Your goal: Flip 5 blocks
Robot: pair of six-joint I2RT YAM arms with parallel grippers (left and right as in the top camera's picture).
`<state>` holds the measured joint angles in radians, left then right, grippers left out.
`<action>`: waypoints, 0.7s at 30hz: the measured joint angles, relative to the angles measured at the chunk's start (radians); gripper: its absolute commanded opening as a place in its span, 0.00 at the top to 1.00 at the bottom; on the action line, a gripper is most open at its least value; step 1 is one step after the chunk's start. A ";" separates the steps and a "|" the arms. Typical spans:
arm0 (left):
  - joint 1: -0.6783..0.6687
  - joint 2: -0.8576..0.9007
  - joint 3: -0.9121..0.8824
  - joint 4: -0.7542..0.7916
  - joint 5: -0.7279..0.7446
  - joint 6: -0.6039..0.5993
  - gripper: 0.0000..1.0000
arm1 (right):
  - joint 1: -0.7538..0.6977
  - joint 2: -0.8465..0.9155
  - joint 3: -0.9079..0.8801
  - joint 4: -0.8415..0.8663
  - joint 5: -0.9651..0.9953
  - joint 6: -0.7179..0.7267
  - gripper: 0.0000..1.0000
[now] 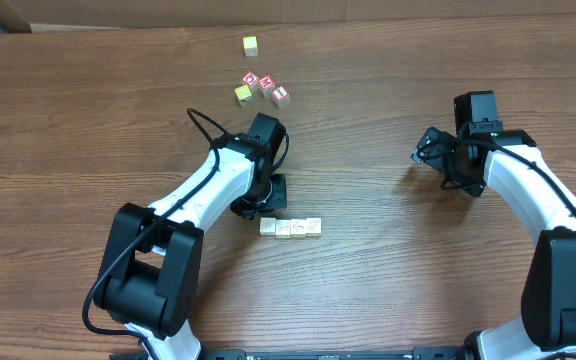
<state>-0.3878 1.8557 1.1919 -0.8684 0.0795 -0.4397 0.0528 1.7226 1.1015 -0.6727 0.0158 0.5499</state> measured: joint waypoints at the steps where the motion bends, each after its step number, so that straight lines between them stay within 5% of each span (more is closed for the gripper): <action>1: 0.000 0.000 0.000 -0.001 0.003 0.000 0.96 | 0.000 0.000 0.000 0.000 0.000 0.000 0.00; 21: 0.000 0.000 0.000 -0.043 0.014 -0.004 0.96 | 0.000 0.000 0.000 0.000 0.000 0.000 0.00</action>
<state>-0.3878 1.8557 1.1919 -0.9112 0.0937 -0.4435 0.0528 1.7226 1.1015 -0.6724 0.0158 0.5499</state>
